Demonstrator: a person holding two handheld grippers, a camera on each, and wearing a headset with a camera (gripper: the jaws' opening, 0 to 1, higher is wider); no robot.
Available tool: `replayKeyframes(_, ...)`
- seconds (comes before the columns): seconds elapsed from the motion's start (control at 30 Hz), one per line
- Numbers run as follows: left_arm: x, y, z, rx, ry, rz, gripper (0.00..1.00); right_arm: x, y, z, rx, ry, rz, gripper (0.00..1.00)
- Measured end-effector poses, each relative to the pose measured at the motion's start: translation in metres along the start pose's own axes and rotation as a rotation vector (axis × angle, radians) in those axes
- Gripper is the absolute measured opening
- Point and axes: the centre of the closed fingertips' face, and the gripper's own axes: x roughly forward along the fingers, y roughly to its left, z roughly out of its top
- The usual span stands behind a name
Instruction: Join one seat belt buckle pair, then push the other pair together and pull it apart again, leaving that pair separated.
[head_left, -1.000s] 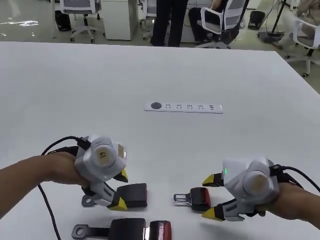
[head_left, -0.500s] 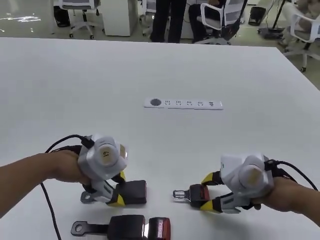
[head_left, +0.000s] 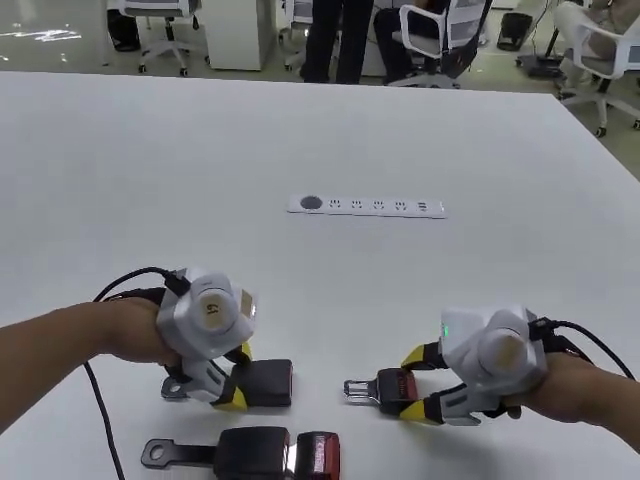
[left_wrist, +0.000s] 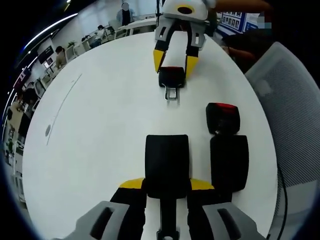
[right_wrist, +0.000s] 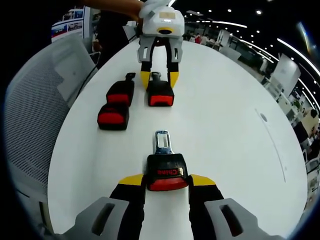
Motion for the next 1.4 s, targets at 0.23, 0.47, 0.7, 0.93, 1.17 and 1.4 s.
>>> replayKeyframes(0.23, 0.002, 0.001, -0.002, -0.002, 0.001, -0.008, 0.32, 0.000, 0.001, 0.001, -0.005, 0.006, 0.000, 0.30)
replayKeyframes(0.47, 0.002, 0.001, -0.001, -0.006, 0.006, -0.018, 0.32, 0.000, 0.001, 0.003, -0.011, 0.009, -0.002, 0.30)
replayKeyframes(0.7, 0.003, 0.002, -0.001, 0.002, 0.011, -0.028, 0.32, 0.001, 0.003, 0.009, -0.011, 0.006, 0.003, 0.30)
replayKeyframes(0.93, 0.003, 0.001, -0.001, 0.012, 0.017, -0.036, 0.32, 0.006, 0.004, 0.017, -0.010, 0.000, 0.004, 0.30)
replayKeyframes(1.17, 0.005, 0.002, -0.003, 0.019, 0.027, -0.046, 0.32, 0.012, 0.006, 0.025, -0.002, -0.007, 0.006, 0.30)
replayKeyframes(1.4, 0.005, 0.002, -0.003, 0.017, 0.028, -0.046, 0.32, 0.020, 0.004, 0.030, 0.003, -0.013, 0.008, 0.30)
